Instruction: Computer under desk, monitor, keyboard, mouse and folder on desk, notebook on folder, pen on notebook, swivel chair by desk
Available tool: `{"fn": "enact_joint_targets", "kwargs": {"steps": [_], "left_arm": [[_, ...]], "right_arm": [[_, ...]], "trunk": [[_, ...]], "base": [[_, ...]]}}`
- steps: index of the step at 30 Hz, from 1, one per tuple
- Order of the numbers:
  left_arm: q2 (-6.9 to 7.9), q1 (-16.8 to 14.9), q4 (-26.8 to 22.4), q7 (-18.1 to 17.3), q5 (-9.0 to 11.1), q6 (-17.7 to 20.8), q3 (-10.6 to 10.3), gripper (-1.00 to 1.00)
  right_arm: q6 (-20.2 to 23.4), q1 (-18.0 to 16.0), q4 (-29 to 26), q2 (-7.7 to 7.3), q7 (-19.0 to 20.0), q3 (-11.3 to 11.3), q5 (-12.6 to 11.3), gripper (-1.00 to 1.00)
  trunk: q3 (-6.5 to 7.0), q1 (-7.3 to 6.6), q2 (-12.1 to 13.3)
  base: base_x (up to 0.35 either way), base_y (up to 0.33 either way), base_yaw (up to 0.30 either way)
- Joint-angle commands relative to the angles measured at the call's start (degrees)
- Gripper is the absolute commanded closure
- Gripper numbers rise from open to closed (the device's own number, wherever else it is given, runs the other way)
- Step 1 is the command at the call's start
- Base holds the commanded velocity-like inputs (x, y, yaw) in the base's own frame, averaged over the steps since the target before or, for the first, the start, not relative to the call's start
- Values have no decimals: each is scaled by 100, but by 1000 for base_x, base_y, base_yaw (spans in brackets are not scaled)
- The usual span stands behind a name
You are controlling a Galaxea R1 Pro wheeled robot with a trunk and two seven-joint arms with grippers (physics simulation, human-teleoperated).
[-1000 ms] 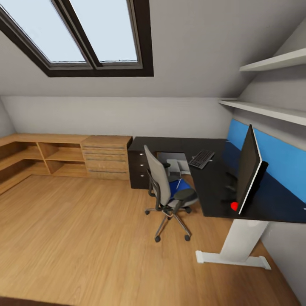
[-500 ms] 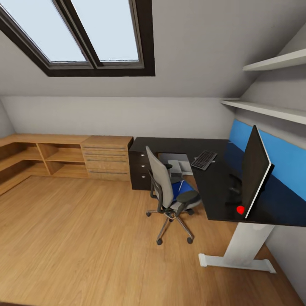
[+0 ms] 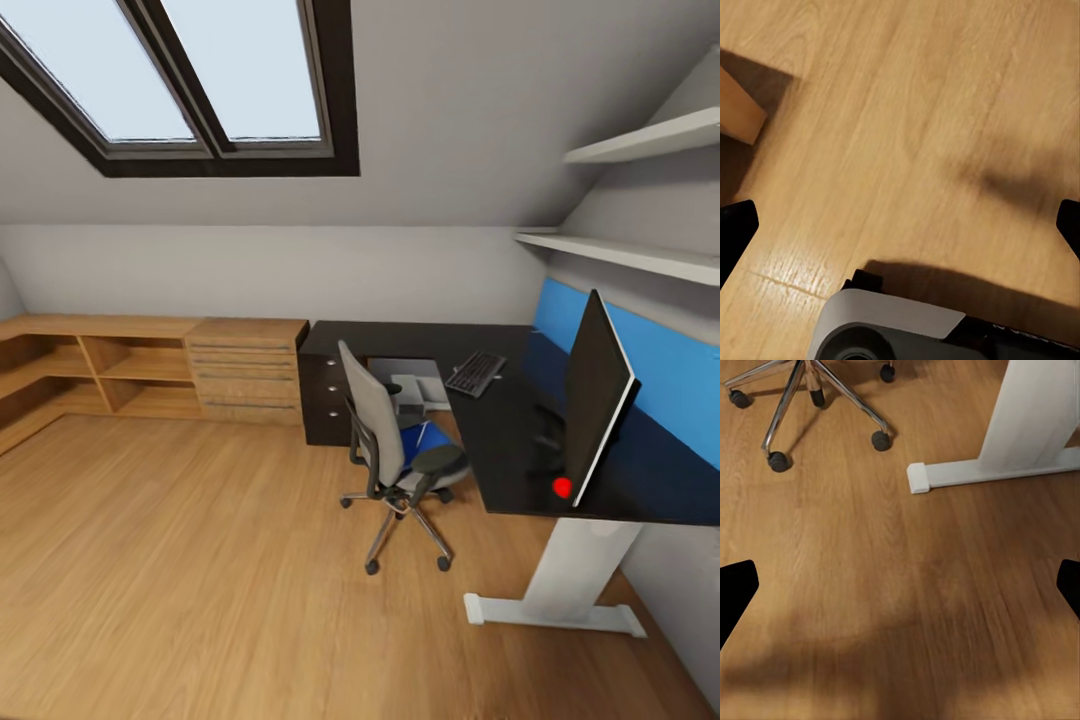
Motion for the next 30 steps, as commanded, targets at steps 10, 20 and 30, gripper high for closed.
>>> {"fn": "enact_joint_targets", "kwargs": {"steps": [10,20,30], "left_arm": [[-71,-3,-253,767,110,8,-55,-100],[-123,-3,-260,865,107,33,-57,-100],[-123,-4,-260,867,100,33,-58,-100]], "right_arm": [[-19,-4,14,0,10,1,30,-100],[-5,-4,7,5,14,7,28,-100],[-11,-4,12,2,14,9,28,-100]], "trunk": [[-150,221,-407],[-326,440,-808],[-506,660,-1209]], "base": [[0,0,-225],[0,0,-61],[0,0,0]]}}
